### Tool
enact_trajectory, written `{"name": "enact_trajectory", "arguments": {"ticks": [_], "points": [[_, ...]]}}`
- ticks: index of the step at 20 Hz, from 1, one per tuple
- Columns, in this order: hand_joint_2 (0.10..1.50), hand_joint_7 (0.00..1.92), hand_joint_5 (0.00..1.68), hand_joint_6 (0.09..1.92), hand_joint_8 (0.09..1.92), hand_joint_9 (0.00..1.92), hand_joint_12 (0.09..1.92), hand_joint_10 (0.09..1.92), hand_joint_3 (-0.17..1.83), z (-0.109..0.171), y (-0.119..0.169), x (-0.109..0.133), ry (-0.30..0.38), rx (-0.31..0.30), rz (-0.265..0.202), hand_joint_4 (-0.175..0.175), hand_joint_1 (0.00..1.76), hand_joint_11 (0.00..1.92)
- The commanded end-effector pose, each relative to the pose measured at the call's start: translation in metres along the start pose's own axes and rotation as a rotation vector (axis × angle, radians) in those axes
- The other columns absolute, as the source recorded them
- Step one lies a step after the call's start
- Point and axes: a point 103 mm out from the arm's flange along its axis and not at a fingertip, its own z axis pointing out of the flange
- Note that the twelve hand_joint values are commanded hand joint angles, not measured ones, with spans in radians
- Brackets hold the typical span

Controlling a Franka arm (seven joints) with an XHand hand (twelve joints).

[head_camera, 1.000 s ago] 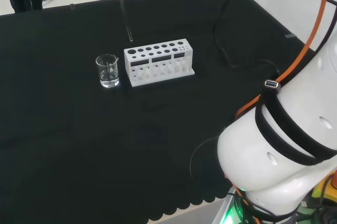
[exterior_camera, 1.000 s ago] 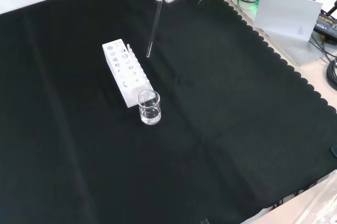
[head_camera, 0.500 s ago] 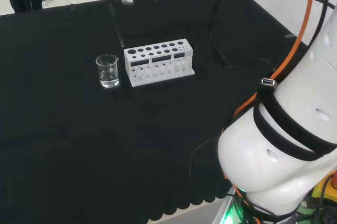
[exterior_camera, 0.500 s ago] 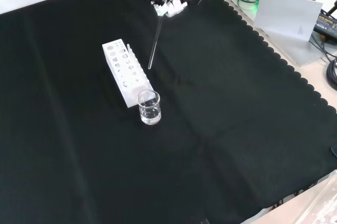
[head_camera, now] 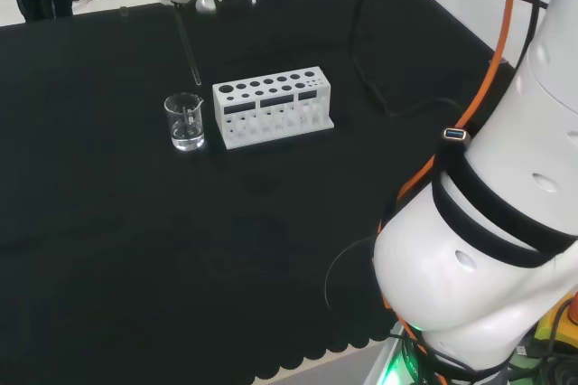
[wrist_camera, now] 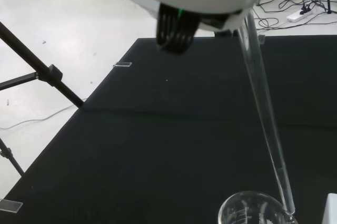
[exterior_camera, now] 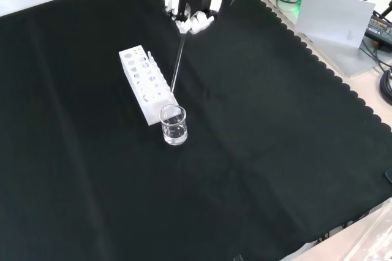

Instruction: Stir in the beaker to the left of the white test tube rack with the glass rod.

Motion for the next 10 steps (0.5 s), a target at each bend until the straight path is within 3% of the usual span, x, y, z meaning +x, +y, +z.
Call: {"name": "enact_trajectory", "arguments": {"ticks": [1,10], "points": [[0.55,1.29,1.28,0.52,1.00,1.64,0.60,0.72,0.87,0.007,0.009,0.006,-0.001,-0.002,-0.018,-0.175,1.33,1.66],[0.55,1.29,1.28,0.52,1.00,1.64,0.61,0.72,0.87,0.023,0.012,0.013,0.003,0.024,-0.018,-0.175,1.33,1.66]]}}
